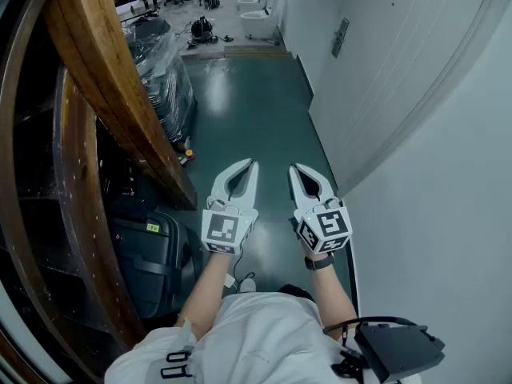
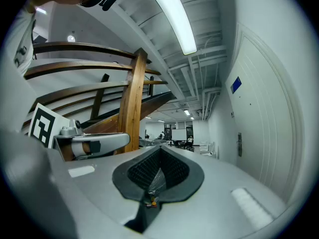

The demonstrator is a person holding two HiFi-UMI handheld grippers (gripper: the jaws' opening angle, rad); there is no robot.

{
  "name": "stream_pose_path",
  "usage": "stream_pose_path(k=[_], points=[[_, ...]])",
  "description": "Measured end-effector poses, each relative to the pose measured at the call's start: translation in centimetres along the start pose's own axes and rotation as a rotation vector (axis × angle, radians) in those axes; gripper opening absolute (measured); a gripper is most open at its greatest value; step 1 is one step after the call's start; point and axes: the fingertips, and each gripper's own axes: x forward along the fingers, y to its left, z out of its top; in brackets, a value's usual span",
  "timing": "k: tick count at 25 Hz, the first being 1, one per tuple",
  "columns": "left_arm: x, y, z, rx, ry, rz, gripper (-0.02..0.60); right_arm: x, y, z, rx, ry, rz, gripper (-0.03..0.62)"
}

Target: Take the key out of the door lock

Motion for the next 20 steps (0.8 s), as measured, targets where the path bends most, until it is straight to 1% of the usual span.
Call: stream_pose_path(k=[3,7,10,13,17,20], points=[[1.1,0.5,-0.5,-0.013,0.018,0.003,0.0,0.9,-0.7,-0.6,-0.001,0.01,-0.005,0.005],[2.0,0.5,-1.5,-0.052,0.018,-0.012,0.0,1.0,-2.1,-0.6,-0.017,0.022,-0.032,0.005],[5.4,0.0,-3.5,-0.051,0.041,-0.013,0.0,1.9,-6.1,-1.6,-0.001,0.02,-0.053,0.005],[9.5,-0.1,-5.0,-0.049,0.068,0.006,0.0,3.6,-10.5,-2.6,0.038,0.014,-0.048,0.005],[14.6,0.4,-5.2,-0.056,0.073,0.051,0.0,6.6,-15.2,-1.9,0.081,-0.008,-0.009,0.005],[17.7,1.3,-5.0,-0.065,0.051,0.109,0.0,8.7,-17.6,-1.2,0.078,-0.032,0.034,0.005]])
